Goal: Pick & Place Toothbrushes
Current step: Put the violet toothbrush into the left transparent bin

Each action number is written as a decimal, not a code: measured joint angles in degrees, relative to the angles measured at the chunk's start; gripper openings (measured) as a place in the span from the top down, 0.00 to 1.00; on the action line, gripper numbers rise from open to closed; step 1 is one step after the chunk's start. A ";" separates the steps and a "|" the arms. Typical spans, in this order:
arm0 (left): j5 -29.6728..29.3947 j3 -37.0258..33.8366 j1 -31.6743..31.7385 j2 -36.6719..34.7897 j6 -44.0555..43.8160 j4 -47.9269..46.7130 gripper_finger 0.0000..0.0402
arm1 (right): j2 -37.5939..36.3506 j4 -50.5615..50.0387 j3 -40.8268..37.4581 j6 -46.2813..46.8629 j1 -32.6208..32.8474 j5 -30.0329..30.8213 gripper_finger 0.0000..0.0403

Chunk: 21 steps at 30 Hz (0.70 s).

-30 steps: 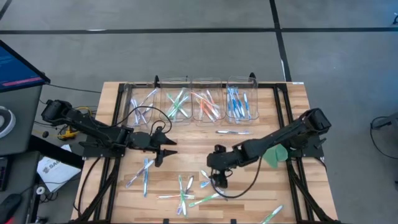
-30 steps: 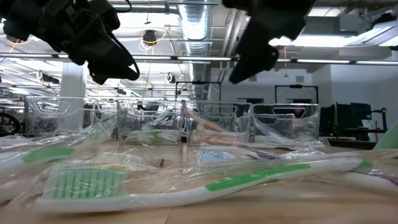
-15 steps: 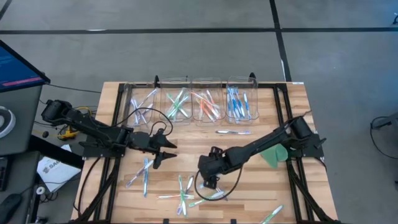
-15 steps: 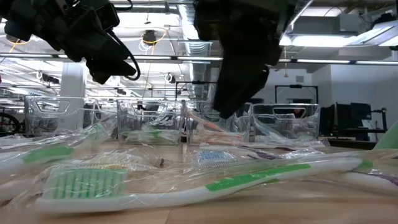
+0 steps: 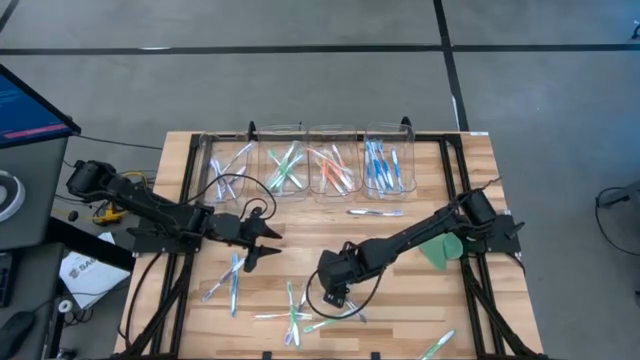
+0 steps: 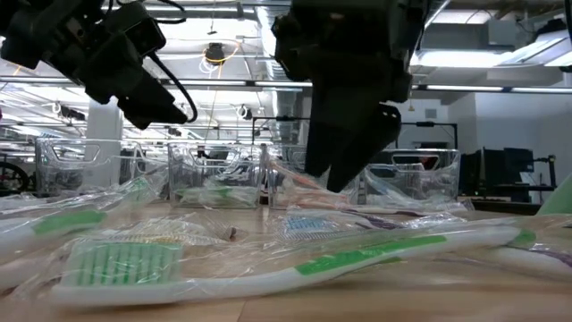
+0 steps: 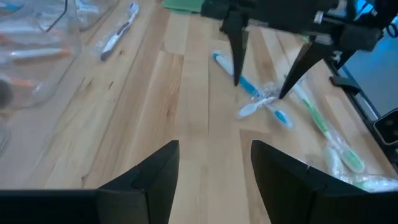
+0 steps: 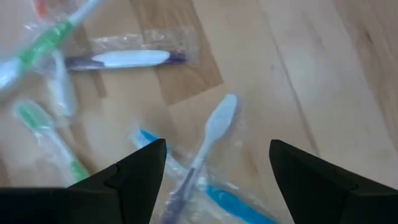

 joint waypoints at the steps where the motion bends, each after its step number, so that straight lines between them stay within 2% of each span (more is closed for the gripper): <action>1: 0.00 -0.22 0.00 0.00 0.00 -0.03 0.52 | -0.02 -0.05 0.02 0.98 0.02 0.01 0.30; 21: 4.96 -0.54 0.00 0.00 2.47 0.73 0.52 | -0.02 -0.96 -0.17 6.75 1.29 1.76 0.30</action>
